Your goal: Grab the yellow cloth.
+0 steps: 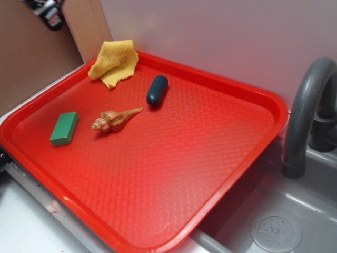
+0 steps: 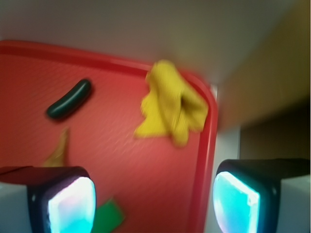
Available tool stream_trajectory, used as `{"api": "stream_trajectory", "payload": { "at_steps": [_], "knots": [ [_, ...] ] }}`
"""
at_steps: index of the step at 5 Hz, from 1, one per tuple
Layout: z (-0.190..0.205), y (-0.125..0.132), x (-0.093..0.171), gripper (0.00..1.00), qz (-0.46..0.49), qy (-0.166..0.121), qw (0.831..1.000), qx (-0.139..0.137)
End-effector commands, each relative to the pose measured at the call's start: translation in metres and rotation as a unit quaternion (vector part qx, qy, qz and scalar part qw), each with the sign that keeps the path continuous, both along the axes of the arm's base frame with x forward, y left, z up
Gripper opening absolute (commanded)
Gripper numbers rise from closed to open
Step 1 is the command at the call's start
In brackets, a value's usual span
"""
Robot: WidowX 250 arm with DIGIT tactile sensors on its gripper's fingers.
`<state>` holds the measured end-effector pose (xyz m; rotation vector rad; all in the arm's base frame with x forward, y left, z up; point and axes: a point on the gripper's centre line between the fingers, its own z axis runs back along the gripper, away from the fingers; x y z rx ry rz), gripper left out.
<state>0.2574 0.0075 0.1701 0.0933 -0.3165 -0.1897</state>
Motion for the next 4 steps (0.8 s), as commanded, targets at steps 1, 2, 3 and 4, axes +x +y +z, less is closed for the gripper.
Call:
{"api": "stream_trajectory", "payload": {
  "at_steps": [1, 2, 3, 4],
  "knots": [
    [-0.026, -0.004, 0.062, 1.00, -0.143, -0.010, 0.981, 0.129],
    [-0.041, 0.004, 0.080, 1.00, -0.156, -0.002, 0.978, 0.137],
    [-0.062, 0.003, 0.096, 1.00, -0.150, 0.017, 0.981, 0.124],
    [-0.079, 0.010, 0.098, 1.00, -0.140, 0.047, 0.978, 0.150]
  ]
}}
